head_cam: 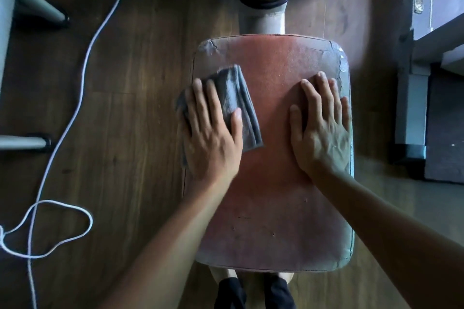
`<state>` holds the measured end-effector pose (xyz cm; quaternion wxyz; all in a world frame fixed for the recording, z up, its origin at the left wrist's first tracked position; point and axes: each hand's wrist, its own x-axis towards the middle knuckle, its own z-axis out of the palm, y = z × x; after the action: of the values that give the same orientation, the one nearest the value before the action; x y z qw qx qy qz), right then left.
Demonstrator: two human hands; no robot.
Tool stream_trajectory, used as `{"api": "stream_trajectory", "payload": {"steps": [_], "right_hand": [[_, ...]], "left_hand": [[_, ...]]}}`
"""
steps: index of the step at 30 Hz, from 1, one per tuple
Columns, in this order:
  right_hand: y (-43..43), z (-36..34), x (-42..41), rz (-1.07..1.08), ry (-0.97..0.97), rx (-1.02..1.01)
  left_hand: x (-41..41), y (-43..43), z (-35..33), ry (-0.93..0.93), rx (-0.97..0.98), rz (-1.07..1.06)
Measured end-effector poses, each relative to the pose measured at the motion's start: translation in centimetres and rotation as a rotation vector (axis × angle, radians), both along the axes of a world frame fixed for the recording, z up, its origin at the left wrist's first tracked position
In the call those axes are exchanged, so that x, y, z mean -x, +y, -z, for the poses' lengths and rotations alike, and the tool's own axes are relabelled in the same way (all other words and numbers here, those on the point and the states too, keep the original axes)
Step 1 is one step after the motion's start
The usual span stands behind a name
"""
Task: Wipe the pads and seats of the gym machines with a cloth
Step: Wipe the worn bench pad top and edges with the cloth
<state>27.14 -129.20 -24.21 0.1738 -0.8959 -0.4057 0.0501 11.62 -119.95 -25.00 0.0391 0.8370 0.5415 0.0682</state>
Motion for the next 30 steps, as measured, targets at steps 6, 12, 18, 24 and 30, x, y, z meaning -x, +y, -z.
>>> {"api": "stream_trajectory", "payload": {"steps": [6, 12, 18, 24, 30], "right_hand": [[-0.1, 0.0, 0.2, 0.003, 0.004, -0.002], [0.0, 0.0, 0.2, 0.005, -0.007, -0.006], [-0.1, -0.2, -0.1, -0.01, 0.047, -0.007], [0.4, -2.9, 1.9, -0.042, 0.21, -0.116], [2.8, -3.3, 8.1, -0.356, 0.481, -0.259]], "left_hand": [[6.2, -9.4, -1.7, 0.177, 0.105, 0.088], [3.4, -5.7, -0.8, 0.117, 0.031, 0.157], [-3.6, 1.1, 0.6, -0.023, -0.03, 0.092], [-0.8, -3.5, -0.6, -0.043, 0.084, 0.186], [5.2, -5.4, -1.8, -0.61, 0.2, -0.023]]}}
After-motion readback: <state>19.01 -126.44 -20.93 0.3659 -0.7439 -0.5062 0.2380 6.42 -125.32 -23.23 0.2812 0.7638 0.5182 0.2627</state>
